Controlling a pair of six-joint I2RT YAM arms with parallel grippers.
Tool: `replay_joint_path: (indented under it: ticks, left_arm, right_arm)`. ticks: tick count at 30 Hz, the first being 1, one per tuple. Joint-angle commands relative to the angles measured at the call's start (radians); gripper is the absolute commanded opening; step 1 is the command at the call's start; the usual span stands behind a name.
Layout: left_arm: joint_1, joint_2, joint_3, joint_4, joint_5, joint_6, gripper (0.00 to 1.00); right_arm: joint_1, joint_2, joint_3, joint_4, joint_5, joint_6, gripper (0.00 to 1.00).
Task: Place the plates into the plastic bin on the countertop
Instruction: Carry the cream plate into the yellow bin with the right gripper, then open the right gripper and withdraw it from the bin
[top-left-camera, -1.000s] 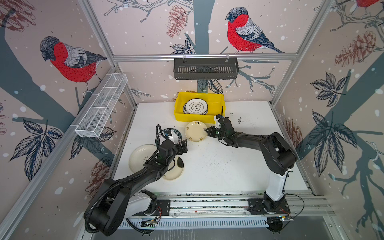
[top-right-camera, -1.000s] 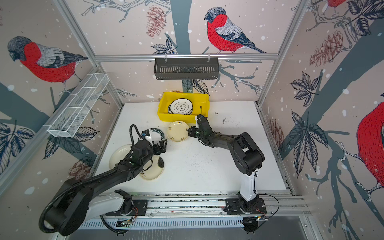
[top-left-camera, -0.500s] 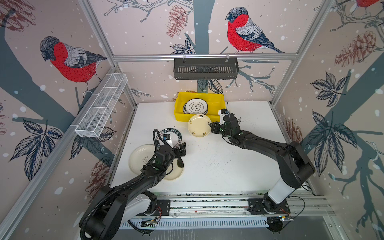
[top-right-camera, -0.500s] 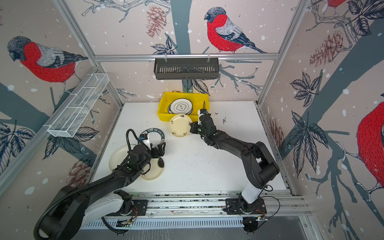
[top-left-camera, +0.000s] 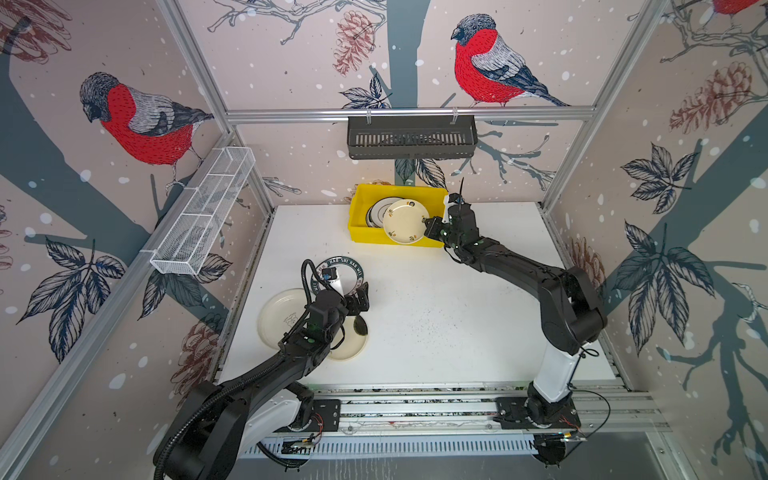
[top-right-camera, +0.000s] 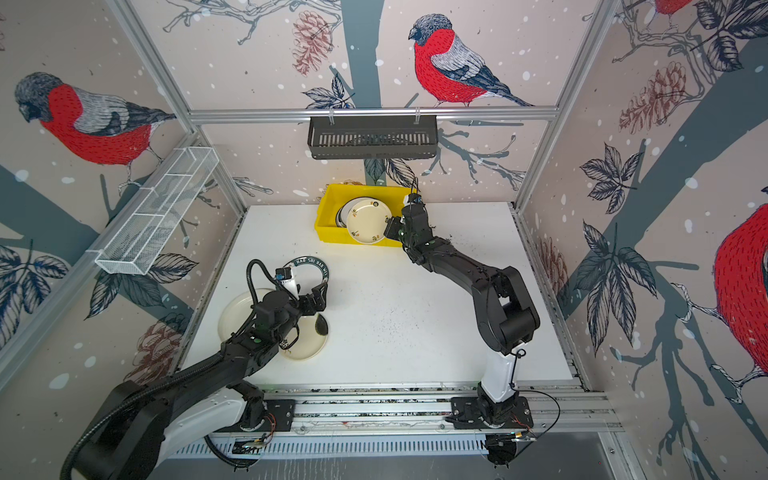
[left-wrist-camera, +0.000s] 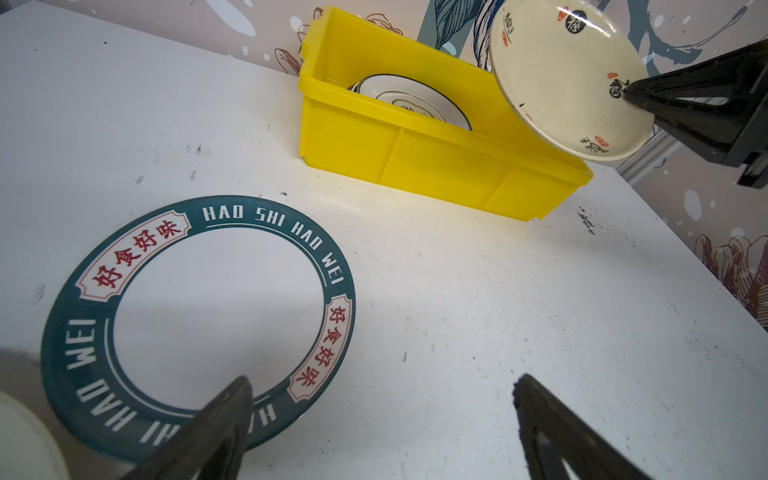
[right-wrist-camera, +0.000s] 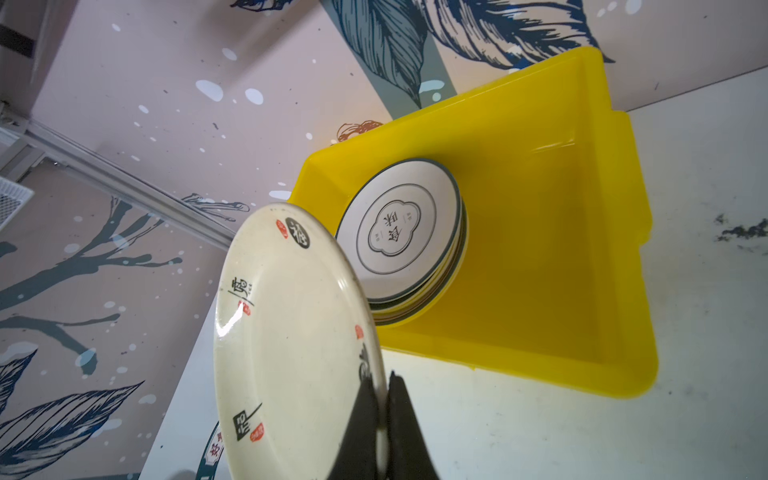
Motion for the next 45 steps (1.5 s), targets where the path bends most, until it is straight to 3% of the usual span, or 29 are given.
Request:
replay_joint_path:
  ticks: [1, 9, 28, 40, 42, 45]
  left_arm:
    - [0.0, -0.003, -0.004, 0.029, -0.013, -0.002, 0.97]
    - [0.0, 0.012, 0.0, 0.029, -0.008, 0.001, 0.97]
    - [0.0, 0.003, 0.007, 0.003, -0.038, 0.028, 0.97]
    - [0.0, 0.015, 0.009, 0.004, -0.047, 0.041, 0.97]
    - [0.0, 0.023, 0.011, 0.006, -0.045, 0.04, 0.97]
    - [0.0, 0.036, 0.016, 0.006, -0.041, 0.042, 0.97]
  right_arm:
    - [-0.005, 0.052, 0.076, 0.034, 0.011, 0.009, 0.0]
    - [-0.043, 0.217, 0.259, 0.009, -0.023, 0.045, 0.0]
    - [-0.038, 0.56, 0.744, -0.201, -0.016, -0.044, 0.0]
    - [-0.039, 0.675, 0.866, -0.259, -0.045, -0.041, 0.0]
    - [-0.041, 0.677, 0.866, -0.254, -0.056, -0.042, 0.07]
    - [-0.042, 0.687, 0.873, -0.234, -0.104, -0.056, 0.65]
